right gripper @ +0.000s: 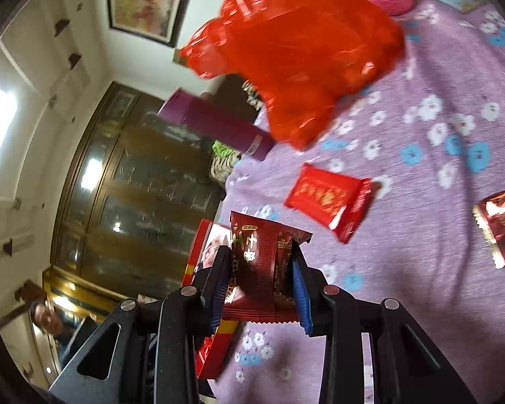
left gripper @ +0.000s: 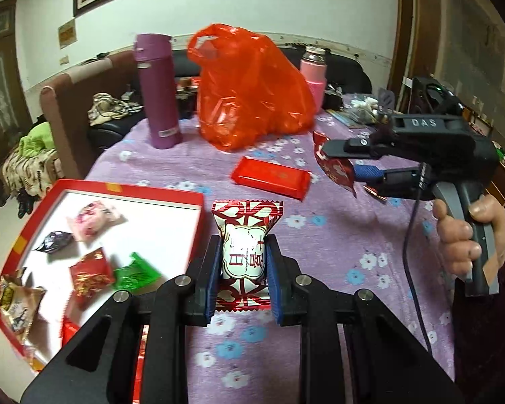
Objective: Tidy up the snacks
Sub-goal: 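Carry the red-and-white candy and red packet into the tray and open both tools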
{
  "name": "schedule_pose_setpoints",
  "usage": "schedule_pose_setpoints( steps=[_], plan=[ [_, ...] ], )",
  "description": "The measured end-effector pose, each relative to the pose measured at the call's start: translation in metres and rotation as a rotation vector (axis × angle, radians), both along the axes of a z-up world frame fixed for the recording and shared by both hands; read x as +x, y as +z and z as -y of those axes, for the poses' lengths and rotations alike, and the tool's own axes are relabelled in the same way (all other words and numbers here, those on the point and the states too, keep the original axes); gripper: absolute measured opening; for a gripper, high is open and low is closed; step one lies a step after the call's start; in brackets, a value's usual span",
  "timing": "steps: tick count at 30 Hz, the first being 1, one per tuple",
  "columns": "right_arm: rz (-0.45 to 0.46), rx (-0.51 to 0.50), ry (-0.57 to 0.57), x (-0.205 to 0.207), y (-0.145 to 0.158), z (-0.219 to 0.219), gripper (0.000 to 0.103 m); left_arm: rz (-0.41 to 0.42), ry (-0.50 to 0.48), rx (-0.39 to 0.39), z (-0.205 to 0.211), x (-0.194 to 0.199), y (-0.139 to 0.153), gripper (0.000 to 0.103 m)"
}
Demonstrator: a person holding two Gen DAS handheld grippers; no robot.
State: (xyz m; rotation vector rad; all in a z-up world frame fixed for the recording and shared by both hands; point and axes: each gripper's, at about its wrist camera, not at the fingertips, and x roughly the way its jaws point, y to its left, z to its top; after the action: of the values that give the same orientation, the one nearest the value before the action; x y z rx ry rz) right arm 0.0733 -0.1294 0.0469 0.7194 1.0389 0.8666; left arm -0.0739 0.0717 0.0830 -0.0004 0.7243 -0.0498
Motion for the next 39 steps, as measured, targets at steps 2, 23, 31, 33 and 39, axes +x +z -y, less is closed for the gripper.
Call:
schedule_pose_setpoints(
  steps=[2, 23, 31, 33, 39],
  plan=[
    [0.013, -0.006, 0.028, -0.006, 0.002, -0.010, 0.034, 0.004, 0.016, 0.003, -0.007, -0.004, 0.000, 0.022],
    [0.095, -0.117, 0.251, -0.063, 0.004, -0.110, 0.034, 0.028, 0.200, -0.016, -0.098, -0.034, 0.000, 0.022],
    [0.077, -0.128, 0.333, -0.078, 0.005, -0.178, 0.034, 0.035, 0.281, -0.010, -0.135, -0.044, -0.003, 0.022],
    [0.068, -0.127, 0.344, -0.079, 0.004, -0.194, 0.034, 0.027, 0.307, -0.012, -0.146, -0.044, -0.006, 0.022],
    [0.111, -0.147, 0.307, -0.086, 0.011, -0.225, 0.038, 0.018, 0.359, 0.000, -0.167, -0.039, -0.010, 0.023]
  ],
)
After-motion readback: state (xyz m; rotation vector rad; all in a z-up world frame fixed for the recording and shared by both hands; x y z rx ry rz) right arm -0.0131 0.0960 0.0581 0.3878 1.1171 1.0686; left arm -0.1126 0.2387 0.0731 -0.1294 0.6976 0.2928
